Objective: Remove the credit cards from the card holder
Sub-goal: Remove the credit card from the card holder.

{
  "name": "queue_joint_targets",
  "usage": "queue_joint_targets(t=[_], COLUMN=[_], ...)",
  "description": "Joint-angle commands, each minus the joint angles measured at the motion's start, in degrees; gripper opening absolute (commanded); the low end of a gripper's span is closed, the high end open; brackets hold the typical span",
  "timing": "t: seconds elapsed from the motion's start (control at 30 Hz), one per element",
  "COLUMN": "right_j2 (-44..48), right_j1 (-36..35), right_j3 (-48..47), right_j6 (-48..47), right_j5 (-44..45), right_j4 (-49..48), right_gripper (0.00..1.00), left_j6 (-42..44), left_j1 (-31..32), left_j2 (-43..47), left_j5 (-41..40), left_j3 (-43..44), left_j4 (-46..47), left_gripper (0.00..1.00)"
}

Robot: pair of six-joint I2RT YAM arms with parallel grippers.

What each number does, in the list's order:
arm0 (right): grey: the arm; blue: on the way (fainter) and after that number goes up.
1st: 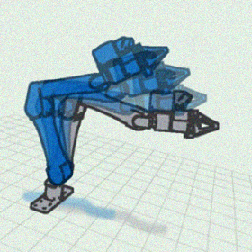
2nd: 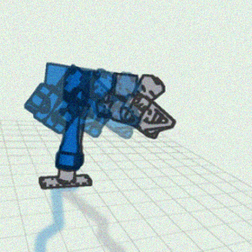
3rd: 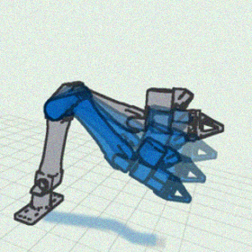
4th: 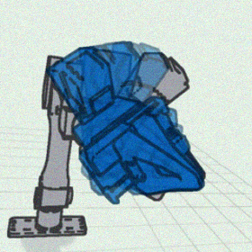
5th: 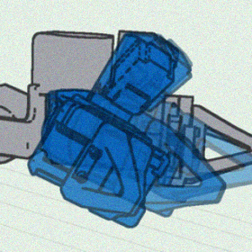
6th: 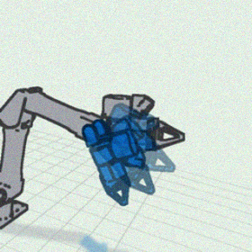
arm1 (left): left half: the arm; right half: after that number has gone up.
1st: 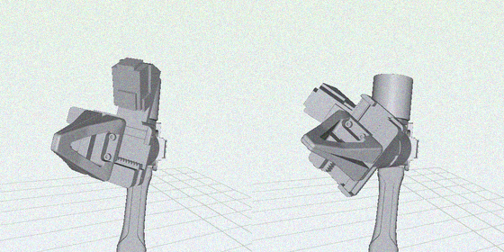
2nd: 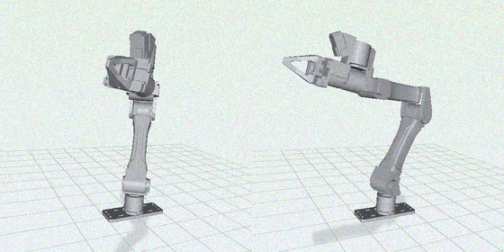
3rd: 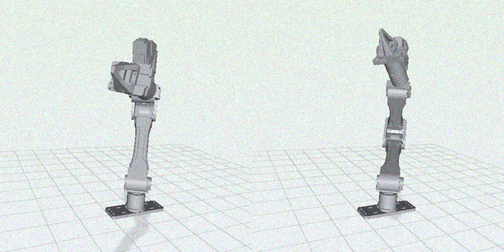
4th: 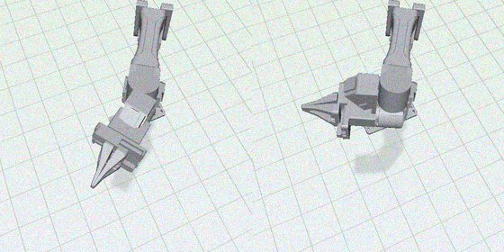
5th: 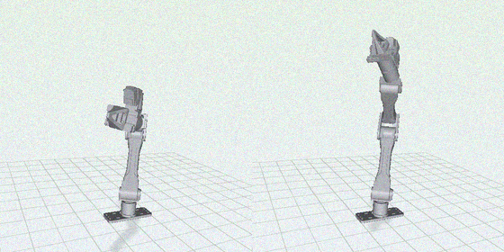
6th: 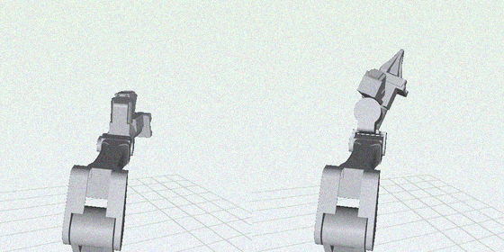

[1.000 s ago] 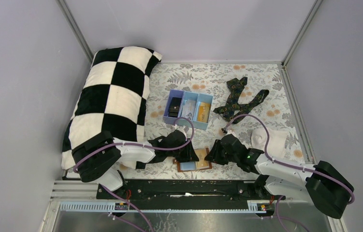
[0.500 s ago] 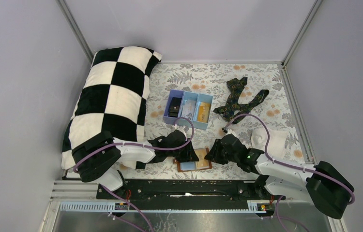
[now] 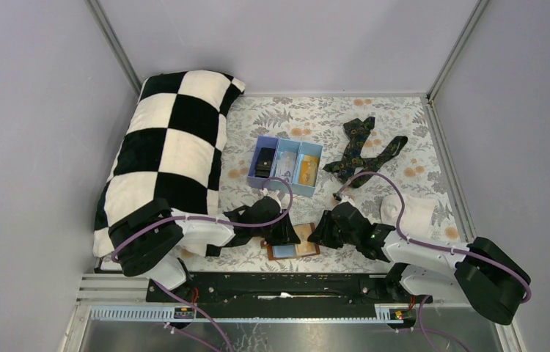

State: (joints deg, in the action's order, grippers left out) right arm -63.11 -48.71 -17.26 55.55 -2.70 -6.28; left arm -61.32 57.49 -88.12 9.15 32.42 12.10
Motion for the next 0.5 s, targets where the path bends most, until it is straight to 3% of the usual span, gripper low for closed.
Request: queue_joint_targets(t=[0.0, 0.47], right_j2=[-1.43, -2.08], right_j1=[-0.72, -0.90], right_j3=[-1.38, -0.11], right_j6=[-0.30, 1.16], right_j5=[-2.11, -3.25], right_j4=[-2.25, -3.77], right_gripper=[0.31, 0.29], left_j6=[0.77, -1.47], left_j1=[-0.13, -0.91], left_j2=[-0.11, -0.28], left_j5=[-0.18, -0.96], left_j3=[-0.59, -3.93], left_j4=[1.48, 7.36], left_gripper=[0.32, 0.27])
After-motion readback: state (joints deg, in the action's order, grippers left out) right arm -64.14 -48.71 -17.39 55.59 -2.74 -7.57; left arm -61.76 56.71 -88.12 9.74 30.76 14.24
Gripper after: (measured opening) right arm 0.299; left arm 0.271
